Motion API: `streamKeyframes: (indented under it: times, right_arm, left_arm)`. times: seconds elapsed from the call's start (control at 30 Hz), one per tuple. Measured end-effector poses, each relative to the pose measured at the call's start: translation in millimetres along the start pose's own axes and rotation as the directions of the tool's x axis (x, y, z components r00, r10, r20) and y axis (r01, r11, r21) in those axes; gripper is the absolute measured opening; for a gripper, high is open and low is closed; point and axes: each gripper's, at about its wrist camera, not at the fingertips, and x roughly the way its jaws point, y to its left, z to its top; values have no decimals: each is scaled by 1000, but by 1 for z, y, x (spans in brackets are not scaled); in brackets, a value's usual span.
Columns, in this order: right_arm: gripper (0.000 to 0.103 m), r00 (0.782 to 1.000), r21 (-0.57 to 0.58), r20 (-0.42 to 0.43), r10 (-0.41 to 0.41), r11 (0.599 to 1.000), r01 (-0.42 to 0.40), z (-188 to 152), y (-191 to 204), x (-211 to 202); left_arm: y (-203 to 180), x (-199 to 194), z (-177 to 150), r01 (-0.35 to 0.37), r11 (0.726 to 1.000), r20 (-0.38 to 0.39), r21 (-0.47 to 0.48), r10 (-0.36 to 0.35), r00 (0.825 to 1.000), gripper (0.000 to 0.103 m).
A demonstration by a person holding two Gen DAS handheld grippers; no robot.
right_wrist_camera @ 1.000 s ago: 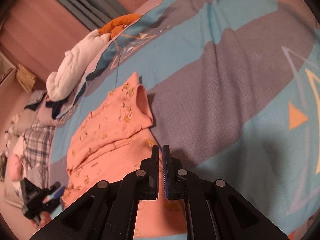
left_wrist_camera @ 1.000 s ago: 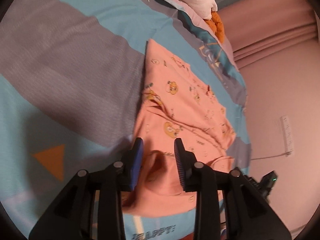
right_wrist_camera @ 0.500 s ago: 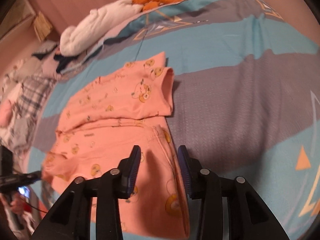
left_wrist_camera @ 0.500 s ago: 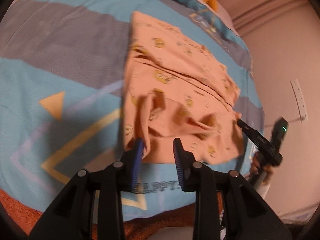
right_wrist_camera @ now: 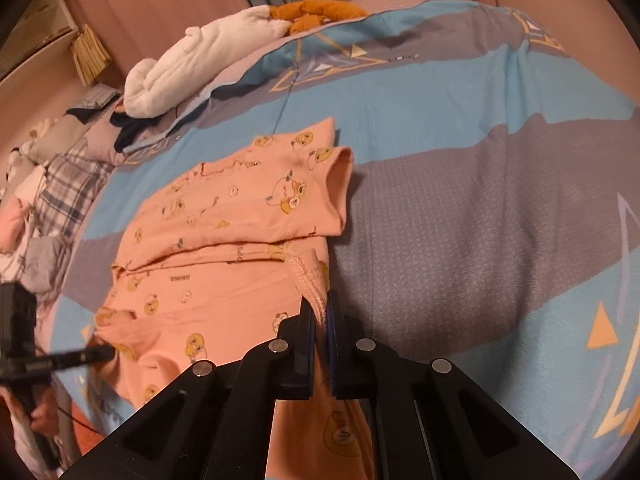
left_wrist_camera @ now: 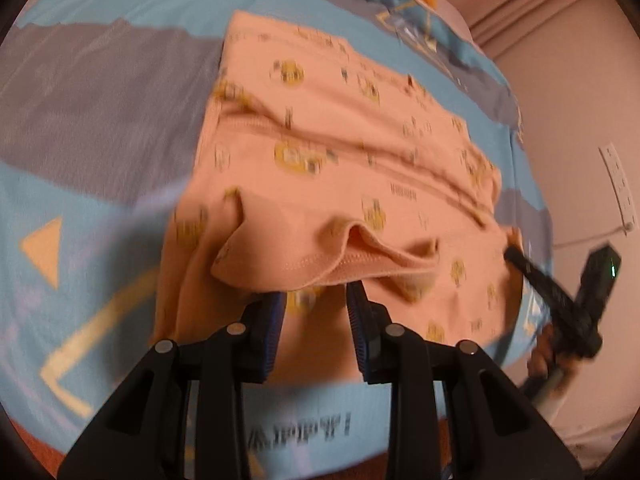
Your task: Fold small clothes
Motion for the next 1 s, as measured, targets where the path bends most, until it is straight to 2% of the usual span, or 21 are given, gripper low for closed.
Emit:
streamKeyframes:
  times: [0.1,0.2,0.3,0.4,0.5,0.77,0.87,0.9,1.0]
  right_arm:
    - [6,1000,13,6,-2,1000,2,0,-1,-1]
    - [4,1000,24,18,-23,999,22,0,-4,-3]
    - [4,999,38,30,-21,999,19,1,-6,-6]
    - [4,999,46,32,-20,999,18,2,-8,-7]
    - [4,999,60,29,-18,998,16,2,-10,-6]
    - [4,1000,68,10,-20,998,19,2,-9,-3]
    - [4,1000,68,3,-20,998,20,1,-10,-2]
    - [4,1000,68,1,-21,997,21,1,-10,-2]
    - [4,1000,73,-2,-21,997,21,0,-11,-2]
  left_arm:
    - [-1,-1,19,-62,998,85,-2,62,994,29]
    - [4,-10,38,-65,997,170,-39,71,983,32]
    - [5,-19,49,-80,995,211,-55,90,973,34]
    - [11,-23,54,-107,993,212,-58,117,970,38]
    - [16,-20,53,-128,991,188,-43,134,973,49]
    - [7,10,50,-166,983,128,83,154,980,50]
    - [8,19,53,-175,981,108,90,165,980,48]
    - [8,22,54,-170,982,106,84,161,981,44]
    - [8,25,57,-193,978,98,81,185,978,16]
